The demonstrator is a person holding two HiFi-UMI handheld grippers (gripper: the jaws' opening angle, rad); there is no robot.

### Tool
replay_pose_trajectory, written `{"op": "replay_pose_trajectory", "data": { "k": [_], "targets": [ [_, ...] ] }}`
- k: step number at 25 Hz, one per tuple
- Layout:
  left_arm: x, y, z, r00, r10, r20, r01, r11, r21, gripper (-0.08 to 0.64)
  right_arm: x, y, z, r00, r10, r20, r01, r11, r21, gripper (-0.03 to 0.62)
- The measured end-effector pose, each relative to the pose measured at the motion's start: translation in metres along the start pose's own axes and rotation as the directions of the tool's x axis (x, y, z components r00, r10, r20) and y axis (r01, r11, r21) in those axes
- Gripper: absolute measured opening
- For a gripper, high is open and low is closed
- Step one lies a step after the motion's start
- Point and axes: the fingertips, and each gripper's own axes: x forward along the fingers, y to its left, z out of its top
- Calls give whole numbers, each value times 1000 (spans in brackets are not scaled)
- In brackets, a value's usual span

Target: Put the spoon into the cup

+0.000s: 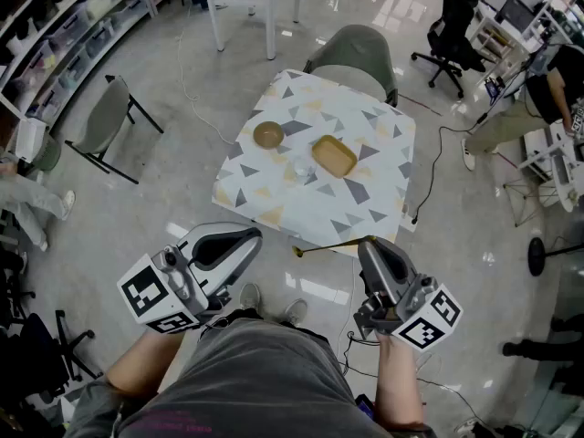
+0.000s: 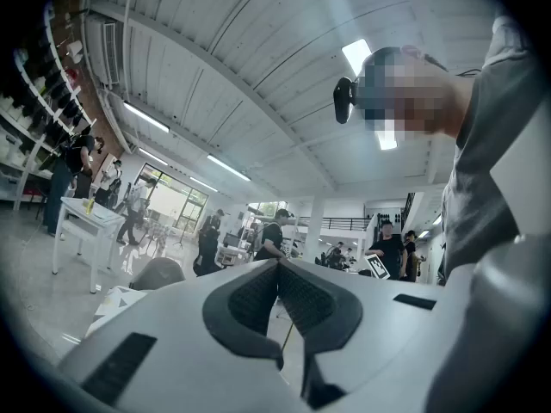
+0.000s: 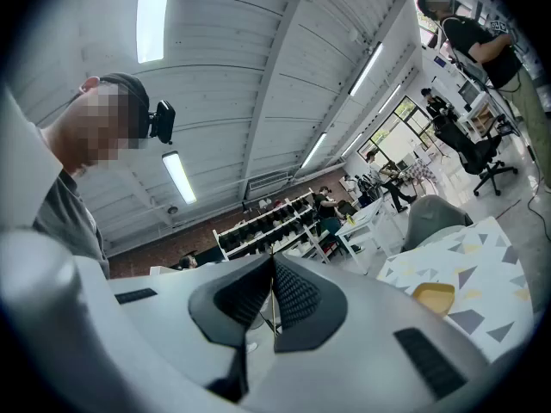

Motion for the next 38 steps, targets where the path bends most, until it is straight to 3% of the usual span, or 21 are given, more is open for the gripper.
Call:
{"op": "replay_pose_trajectory", "data": {
  "k": [23,38],
  "targets": [
    [38,-40,-34,996,87,4,-87,996,-14,17,-52,-34,6,996,72,-44,-70,997,44,23],
    [65,1,-43,996,93,5,-93,995,-33,17,-24,-76,9,996,64,-67,-60,996,58,23]
  ]
}}
